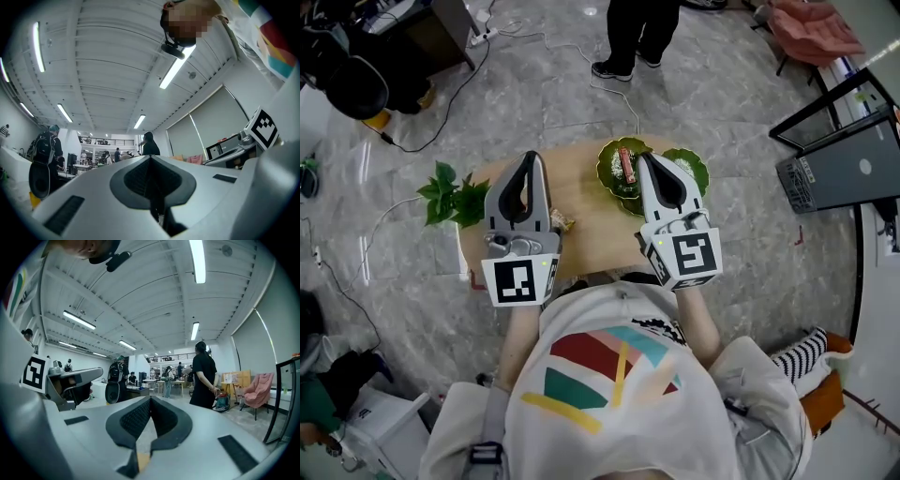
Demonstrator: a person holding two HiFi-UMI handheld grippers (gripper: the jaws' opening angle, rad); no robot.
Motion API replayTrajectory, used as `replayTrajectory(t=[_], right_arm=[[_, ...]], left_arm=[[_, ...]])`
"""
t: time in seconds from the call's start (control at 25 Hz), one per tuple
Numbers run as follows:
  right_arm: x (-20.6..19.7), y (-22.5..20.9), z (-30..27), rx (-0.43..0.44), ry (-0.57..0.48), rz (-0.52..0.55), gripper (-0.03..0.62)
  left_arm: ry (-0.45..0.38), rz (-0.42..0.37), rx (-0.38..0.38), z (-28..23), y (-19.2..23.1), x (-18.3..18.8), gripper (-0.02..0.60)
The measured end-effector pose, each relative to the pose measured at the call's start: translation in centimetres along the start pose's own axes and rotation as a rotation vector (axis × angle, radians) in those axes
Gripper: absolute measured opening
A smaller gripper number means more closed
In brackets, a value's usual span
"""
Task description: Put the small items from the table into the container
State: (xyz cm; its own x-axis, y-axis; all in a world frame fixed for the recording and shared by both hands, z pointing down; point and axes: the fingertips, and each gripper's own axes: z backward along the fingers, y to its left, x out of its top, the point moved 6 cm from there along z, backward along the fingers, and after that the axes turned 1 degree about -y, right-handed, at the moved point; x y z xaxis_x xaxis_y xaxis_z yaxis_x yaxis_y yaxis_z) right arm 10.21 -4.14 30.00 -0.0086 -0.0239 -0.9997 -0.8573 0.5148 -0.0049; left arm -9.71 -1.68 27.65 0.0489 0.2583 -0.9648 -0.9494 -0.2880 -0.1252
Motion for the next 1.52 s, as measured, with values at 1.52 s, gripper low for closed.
replayTrajectory(t=[1.52], right_arm=[[-5.4,10.2,-8.8,0.481,0.133,-0.195,0.258]], left_arm=[[0.123,0.033,0.371,8.2,10.1,-5.4,0.009]])
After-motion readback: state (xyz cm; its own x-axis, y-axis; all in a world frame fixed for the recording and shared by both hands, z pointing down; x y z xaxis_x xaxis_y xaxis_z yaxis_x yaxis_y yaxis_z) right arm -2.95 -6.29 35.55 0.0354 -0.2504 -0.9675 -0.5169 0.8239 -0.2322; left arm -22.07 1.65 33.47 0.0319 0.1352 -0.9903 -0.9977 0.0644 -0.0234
